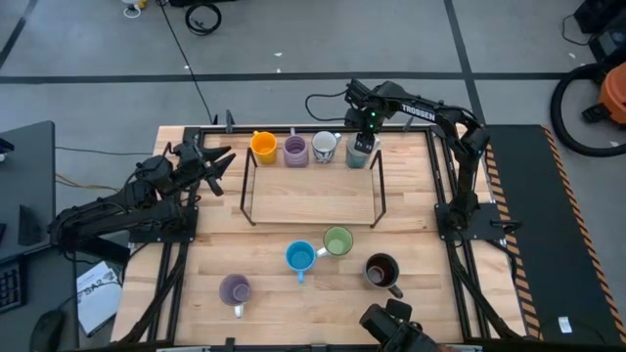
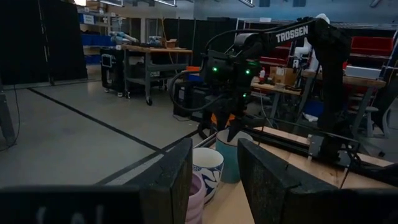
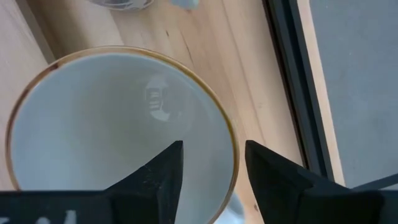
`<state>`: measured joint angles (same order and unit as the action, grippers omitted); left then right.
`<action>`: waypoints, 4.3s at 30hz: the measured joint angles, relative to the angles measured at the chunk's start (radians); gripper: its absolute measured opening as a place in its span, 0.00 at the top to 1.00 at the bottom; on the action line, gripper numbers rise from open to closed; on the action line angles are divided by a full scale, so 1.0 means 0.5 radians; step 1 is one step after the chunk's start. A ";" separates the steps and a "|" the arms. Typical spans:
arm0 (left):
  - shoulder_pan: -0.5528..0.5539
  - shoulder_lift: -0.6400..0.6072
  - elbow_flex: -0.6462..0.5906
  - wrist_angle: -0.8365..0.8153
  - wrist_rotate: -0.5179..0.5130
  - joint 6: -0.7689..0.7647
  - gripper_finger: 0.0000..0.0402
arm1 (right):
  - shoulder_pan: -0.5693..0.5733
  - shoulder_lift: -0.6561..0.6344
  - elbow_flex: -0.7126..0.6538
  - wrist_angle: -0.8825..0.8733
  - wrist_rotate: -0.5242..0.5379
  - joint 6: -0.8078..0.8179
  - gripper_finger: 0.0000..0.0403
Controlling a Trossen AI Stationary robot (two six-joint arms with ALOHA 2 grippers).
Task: Place coffee mugs
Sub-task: Put the blue mug on the shelf
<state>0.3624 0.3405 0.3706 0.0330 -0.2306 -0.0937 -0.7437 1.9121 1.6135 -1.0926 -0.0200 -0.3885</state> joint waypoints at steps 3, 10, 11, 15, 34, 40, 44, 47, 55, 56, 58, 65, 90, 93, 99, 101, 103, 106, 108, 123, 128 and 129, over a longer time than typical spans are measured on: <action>0.000 -0.001 0.000 0.000 0.000 0.000 0.66 | 0.000 0.000 0.000 -0.001 0.000 0.000 0.61; 0.000 0.000 0.000 -0.001 0.000 0.001 0.66 | 0.000 0.000 0.000 -0.007 0.000 0.000 0.70; 0.000 -0.001 0.000 -0.001 0.000 0.002 0.66 | 0.000 0.000 -0.001 -0.007 0.000 0.000 0.71; 0.000 -0.001 0.000 -0.001 0.000 0.002 0.66 | 0.000 0.000 -0.001 -0.007 0.004 0.001 0.76; 0.000 -0.001 0.000 -0.001 -0.001 0.006 0.66 | 0.000 -0.005 0.000 -0.005 -0.004 0.013 0.90; 0.000 -0.001 0.000 -0.001 -0.001 0.003 0.66 | 0.002 0.003 0.084 -0.089 0.020 0.013 0.91; 0.000 -0.001 0.000 -0.002 -0.001 0.002 0.66 | -0.004 0.004 0.169 -0.136 0.044 0.020 0.91; 0.000 0.000 0.000 -0.002 -0.001 0.003 0.66 | 0.000 0.004 0.220 -0.197 0.071 0.020 0.91; 0.000 0.000 0.000 -0.002 -0.001 0.003 0.66 | 0.000 0.004 0.388 -0.323 0.069 0.037 0.91; 0.000 -0.001 0.000 -0.002 -0.001 0.003 0.66 | 0.002 0.004 0.412 -0.337 0.068 0.037 0.91; 0.000 -0.001 0.000 -0.002 -0.001 0.003 0.66 | 0.006 0.004 0.457 -0.370 0.067 0.049 0.91; 0.000 -0.001 0.000 -0.002 -0.001 0.004 0.66 | 0.041 0.003 0.596 -0.538 0.058 0.055 0.91; 0.000 -0.001 0.000 -0.011 0.000 0.001 0.66 | 0.493 -0.002 0.716 -0.760 -0.118 0.109 0.91; 0.000 -0.001 0.000 -0.017 -0.001 0.000 0.66 | 0.546 -0.002 0.667 -0.781 -0.126 0.134 0.91; 0.000 -0.001 0.060 -0.071 -0.002 -0.010 0.66 | 0.612 -0.002 0.572 -0.777 -0.100 0.160 0.91; 0.000 -0.001 0.092 -0.119 -0.002 -0.011 0.66 | 0.623 -0.002 0.540 -0.763 -0.099 0.156 0.91; 0.000 -0.001 0.123 -0.164 -0.002 -0.011 0.66 | 0.627 -0.002 0.505 -0.741 -0.083 0.139 0.91; 0.000 -0.002 0.137 -0.177 -0.002 -0.010 0.66 | 0.627 -0.002 0.468 -0.705 -0.045 0.103 0.91; 0.000 0.000 0.137 -0.185 -0.002 -0.010 0.66 | 0.624 -0.002 0.444 -0.683 -0.044 0.078 0.91; 0.000 -0.001 0.137 -0.217 -0.002 -0.002 0.66 | 0.606 -0.004 0.355 -0.562 -0.119 0.037 0.91; 0.000 -0.001 0.137 -0.228 -0.002 -0.002 0.66 | 0.588 -0.004 0.354 -0.559 -0.115 0.036 0.89; 0.000 0.000 0.137 -0.228 -0.002 -0.002 0.66 | 0.582 -0.004 0.354 -0.559 -0.112 0.032 0.89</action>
<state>0.3626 0.3405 0.4389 -0.0811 -0.2314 -0.0944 -0.4526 1.9102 1.7906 -1.3720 -0.0760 -0.3724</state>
